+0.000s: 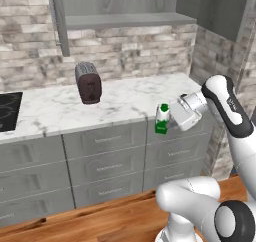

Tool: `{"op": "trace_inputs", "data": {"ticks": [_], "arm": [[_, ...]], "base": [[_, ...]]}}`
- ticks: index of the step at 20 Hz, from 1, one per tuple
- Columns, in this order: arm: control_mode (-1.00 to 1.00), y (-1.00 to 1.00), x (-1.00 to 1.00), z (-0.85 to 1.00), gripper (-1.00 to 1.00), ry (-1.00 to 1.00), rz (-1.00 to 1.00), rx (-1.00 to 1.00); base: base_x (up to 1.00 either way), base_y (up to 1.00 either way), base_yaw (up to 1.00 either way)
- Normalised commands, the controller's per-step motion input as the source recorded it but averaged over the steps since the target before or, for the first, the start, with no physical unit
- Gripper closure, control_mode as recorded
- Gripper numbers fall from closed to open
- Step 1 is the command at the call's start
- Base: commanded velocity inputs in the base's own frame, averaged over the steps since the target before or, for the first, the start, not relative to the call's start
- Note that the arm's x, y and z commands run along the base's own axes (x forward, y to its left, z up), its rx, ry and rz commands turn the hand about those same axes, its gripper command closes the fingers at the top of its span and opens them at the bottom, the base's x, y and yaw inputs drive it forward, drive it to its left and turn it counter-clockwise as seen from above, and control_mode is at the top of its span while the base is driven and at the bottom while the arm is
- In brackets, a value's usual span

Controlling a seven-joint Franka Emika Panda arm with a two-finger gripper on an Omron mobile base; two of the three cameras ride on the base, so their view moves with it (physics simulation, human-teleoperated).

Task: Pick the milk from the counter and place it in the open cabinet.

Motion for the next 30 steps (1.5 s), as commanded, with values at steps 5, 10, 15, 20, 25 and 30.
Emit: {"op": "trace_inputs", "data": {"ticks": [5,10,15,20,25,30], "arm": [[1.00,0.00,0.00,0.00,1.00,0.00,0.00,0.00],[1.00,0.00,0.00,0.00,1.00,0.00,0.00,0.00],[1.00,0.00,0.00,0.00,1.00,0.00,0.00,0.00],[1.00,0.00,0.00,0.00,1.00,0.00,0.00,0.00],[1.00,0.00,0.00,0.00,1.00,0.00,0.00,0.00],[1.00,0.00,0.00,0.00,1.00,0.00,0.00,0.00]], "base": [[0.64,-0.21,0.02],[0.83,-0.23,0.00],[0.86,-0.07,-0.01],[0.68,0.00,-0.02],[0.59,0.00,-0.02],[0.39,0.00,-0.01]]}}
